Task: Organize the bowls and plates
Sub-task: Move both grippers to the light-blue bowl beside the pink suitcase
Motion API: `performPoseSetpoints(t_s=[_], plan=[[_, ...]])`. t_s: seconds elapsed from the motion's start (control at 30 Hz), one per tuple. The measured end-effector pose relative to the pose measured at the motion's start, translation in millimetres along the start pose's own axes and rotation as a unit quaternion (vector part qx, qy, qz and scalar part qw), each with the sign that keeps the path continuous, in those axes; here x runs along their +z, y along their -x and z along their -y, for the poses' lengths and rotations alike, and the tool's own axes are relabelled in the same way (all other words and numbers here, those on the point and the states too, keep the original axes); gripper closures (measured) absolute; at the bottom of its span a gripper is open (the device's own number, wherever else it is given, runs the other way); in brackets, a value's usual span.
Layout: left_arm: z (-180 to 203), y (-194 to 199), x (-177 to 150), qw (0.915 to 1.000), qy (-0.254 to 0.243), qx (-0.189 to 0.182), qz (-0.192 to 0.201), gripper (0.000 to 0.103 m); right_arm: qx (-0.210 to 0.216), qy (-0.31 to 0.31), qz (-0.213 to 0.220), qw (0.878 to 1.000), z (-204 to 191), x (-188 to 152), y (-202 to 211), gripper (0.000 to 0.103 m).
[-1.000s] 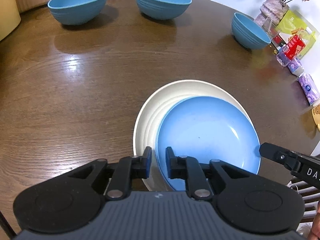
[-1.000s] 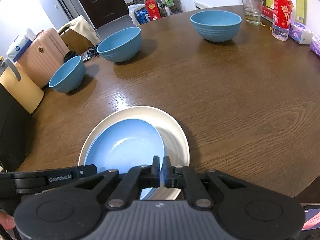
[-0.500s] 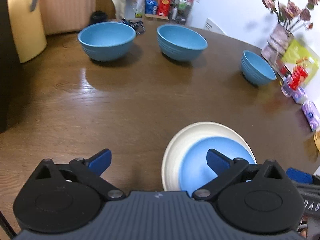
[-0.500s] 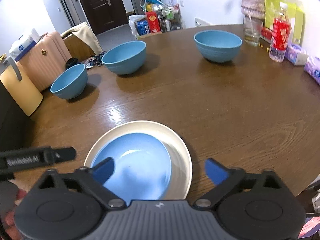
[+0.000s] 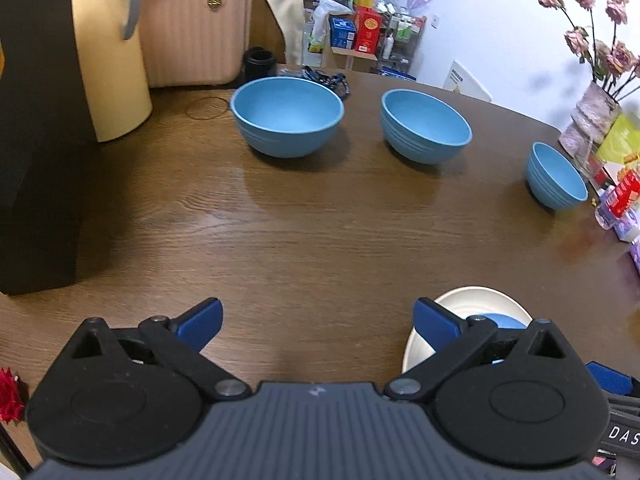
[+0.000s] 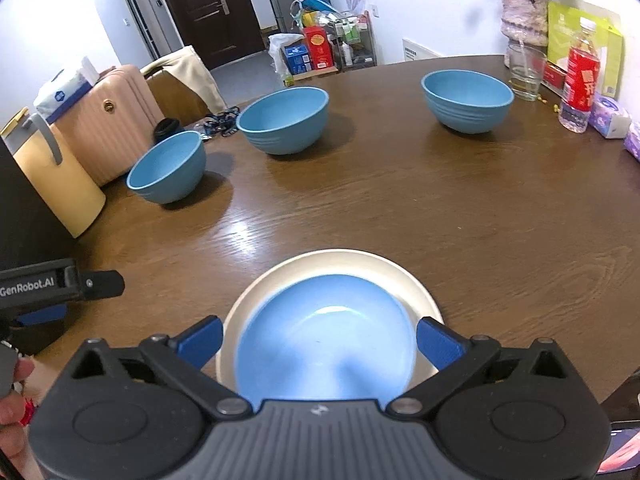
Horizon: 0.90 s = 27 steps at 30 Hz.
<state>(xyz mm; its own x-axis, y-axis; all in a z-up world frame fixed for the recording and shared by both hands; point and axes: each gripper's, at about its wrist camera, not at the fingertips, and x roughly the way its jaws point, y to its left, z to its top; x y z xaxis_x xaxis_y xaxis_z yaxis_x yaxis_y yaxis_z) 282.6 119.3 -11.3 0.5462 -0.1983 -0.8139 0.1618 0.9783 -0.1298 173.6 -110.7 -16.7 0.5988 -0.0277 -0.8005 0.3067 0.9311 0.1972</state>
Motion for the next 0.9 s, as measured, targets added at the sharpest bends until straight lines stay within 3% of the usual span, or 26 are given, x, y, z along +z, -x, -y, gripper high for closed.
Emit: performPoseSetpoints(t_s=[0.9], plan=[[-57.1,3.3,69.9,0.9987,0.011,0.018,0.047,0.000,0.014,0.043,0.024,0.999,-90.5,62.9,-21.0,0.000]])
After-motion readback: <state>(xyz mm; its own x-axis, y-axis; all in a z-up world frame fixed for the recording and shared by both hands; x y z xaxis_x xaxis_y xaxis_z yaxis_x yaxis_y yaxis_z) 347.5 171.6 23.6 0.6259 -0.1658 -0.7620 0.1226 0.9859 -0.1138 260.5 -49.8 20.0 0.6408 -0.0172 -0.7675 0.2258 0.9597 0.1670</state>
